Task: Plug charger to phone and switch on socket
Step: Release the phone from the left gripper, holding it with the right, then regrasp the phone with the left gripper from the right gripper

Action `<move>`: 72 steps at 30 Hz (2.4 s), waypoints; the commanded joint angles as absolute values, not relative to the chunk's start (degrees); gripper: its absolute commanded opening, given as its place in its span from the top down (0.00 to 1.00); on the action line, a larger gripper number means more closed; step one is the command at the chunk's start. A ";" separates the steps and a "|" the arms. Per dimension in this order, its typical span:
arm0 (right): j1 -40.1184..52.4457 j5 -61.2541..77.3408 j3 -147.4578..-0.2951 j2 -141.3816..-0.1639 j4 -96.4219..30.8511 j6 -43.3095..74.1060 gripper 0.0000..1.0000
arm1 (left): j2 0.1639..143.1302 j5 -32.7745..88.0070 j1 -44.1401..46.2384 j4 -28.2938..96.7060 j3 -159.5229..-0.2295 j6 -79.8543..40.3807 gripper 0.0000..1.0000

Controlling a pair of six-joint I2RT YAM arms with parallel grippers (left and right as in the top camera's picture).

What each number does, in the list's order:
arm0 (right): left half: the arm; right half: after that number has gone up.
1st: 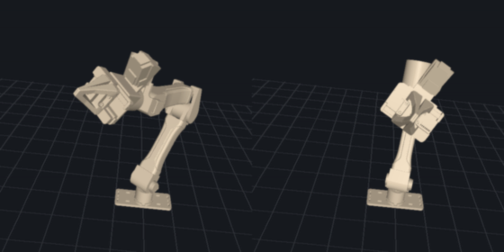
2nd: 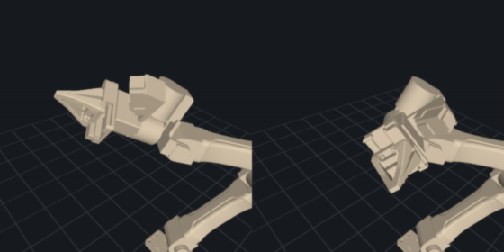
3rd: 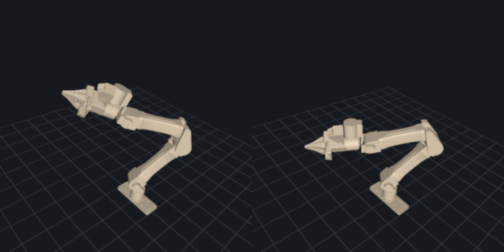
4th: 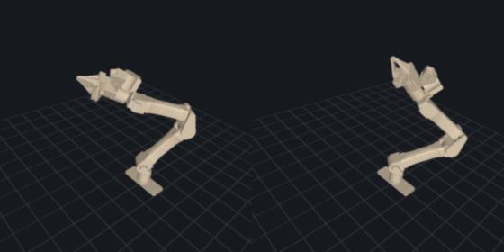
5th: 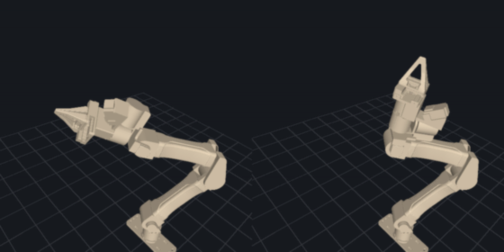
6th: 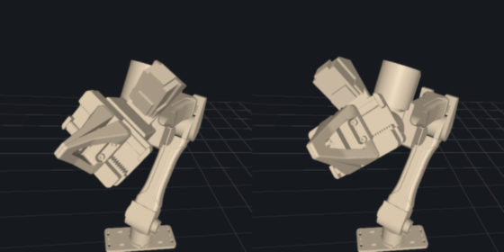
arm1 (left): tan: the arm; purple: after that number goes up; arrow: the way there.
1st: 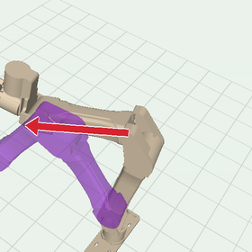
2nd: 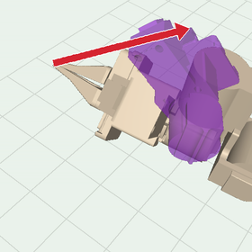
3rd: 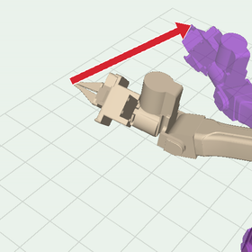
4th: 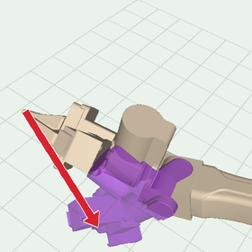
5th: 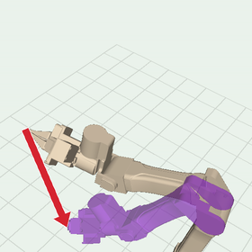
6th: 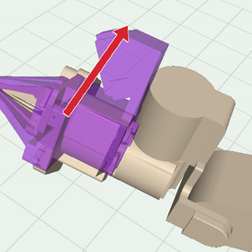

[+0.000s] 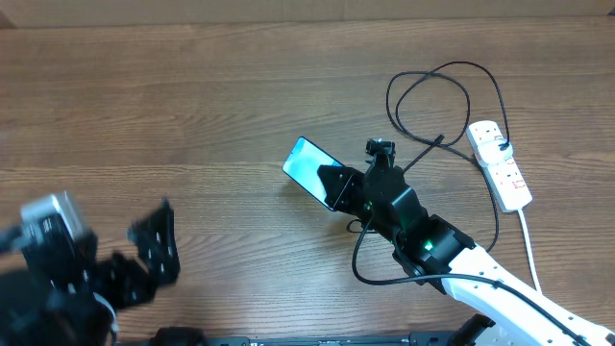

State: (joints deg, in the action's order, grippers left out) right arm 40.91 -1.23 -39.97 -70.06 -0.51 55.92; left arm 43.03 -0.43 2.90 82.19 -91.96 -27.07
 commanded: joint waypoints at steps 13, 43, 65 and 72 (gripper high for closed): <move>40.73 4.19 -42.02 -69.82 1.80 57.04 0.96 | 23.35 34.39 2.81 30.85 -27.64 -60.10 0.01; 40.77 13.65 -42.02 -76.60 16.84 85.52 0.96 | 52.58 40.21 2.81 -39.86 -8.51 -99.53 0.20; 45.32 12.23 -42.02 -76.60 16.58 85.47 0.96 | 56.53 30.00 10.55 -48.14 -8.51 -99.96 0.67; 45.32 12.75 -42.02 -76.60 16.36 85.49 0.96 | 56.58 28.45 10.52 -47.83 -8.51 -99.94 0.72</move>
